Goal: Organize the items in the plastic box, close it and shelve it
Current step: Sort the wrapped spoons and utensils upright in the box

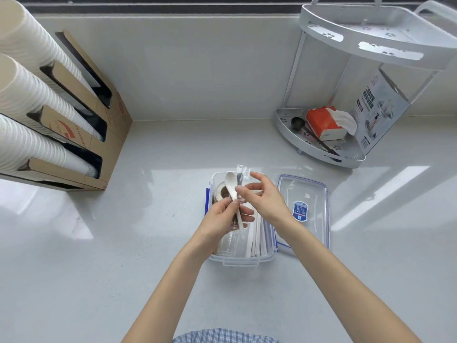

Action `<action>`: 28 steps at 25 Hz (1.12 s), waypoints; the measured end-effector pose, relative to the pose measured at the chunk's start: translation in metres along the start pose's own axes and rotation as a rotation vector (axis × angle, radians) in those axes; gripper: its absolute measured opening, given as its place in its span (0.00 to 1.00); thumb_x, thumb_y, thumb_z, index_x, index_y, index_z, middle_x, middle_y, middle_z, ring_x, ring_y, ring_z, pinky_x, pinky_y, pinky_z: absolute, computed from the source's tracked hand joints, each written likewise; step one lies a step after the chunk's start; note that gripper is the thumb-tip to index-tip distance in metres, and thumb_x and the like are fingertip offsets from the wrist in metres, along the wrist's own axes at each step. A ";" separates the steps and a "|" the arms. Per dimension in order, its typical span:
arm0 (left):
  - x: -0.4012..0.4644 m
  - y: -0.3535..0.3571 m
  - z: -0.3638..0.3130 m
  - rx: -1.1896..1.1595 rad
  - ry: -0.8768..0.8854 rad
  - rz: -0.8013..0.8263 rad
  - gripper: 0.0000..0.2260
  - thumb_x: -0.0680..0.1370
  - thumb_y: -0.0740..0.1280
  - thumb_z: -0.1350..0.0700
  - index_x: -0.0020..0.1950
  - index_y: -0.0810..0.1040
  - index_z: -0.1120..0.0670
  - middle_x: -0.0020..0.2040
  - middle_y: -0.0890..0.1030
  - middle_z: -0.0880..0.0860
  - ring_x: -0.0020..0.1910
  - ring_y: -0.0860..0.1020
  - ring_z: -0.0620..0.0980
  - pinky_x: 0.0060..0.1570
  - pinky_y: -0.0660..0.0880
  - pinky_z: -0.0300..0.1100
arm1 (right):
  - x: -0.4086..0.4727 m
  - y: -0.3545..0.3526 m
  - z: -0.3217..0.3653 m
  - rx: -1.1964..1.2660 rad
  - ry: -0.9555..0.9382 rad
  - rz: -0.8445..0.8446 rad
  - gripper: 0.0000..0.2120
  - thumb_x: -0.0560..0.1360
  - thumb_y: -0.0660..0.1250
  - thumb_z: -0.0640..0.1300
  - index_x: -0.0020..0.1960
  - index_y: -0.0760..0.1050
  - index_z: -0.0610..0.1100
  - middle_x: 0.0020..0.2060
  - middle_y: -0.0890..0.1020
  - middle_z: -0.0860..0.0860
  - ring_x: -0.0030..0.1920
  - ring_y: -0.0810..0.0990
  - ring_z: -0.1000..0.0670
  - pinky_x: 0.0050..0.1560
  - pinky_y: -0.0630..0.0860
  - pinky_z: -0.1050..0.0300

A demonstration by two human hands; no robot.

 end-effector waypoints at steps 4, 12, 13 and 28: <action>-0.003 0.006 0.006 0.100 0.000 0.044 0.11 0.80 0.56 0.54 0.44 0.77 0.53 0.33 0.83 0.45 0.31 0.81 0.37 0.34 0.76 0.28 | 0.000 -0.007 -0.002 0.046 -0.002 -0.037 0.21 0.73 0.68 0.42 0.64 0.69 0.43 0.39 0.78 0.49 0.37 0.75 0.56 0.39 0.72 0.69; 0.004 0.006 0.007 0.387 0.023 0.039 0.11 0.77 0.60 0.50 0.46 0.78 0.55 0.35 0.74 0.47 0.35 0.72 0.42 0.32 0.70 0.26 | -0.004 -0.012 0.000 0.014 -0.005 0.041 0.10 0.75 0.64 0.38 0.54 0.68 0.47 0.39 0.79 0.45 0.33 0.76 0.54 0.38 0.74 0.64; 0.006 0.004 0.006 0.396 0.031 0.018 0.09 0.77 0.60 0.50 0.47 0.76 0.54 0.35 0.73 0.47 0.35 0.72 0.41 0.34 0.71 0.28 | -0.003 -0.012 -0.002 0.008 -0.006 0.037 0.10 0.75 0.64 0.37 0.54 0.69 0.46 0.37 0.79 0.46 0.32 0.76 0.54 0.36 0.75 0.66; 0.033 -0.001 0.020 0.646 0.092 -0.255 0.10 0.75 0.63 0.61 0.55 0.73 0.61 0.41 0.80 0.58 0.39 0.80 0.56 0.46 0.80 0.51 | 0.004 0.006 -0.024 -0.536 0.084 -0.001 0.21 0.73 0.58 0.35 0.66 0.61 0.37 0.52 0.81 0.38 0.56 0.77 0.39 0.53 0.74 0.49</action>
Point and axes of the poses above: each hand's wrist, its own x-axis towards the middle knuckle, its own y-axis out of the palm, z = x × y, the point moved 4 cm from there along x, towards the middle knuckle
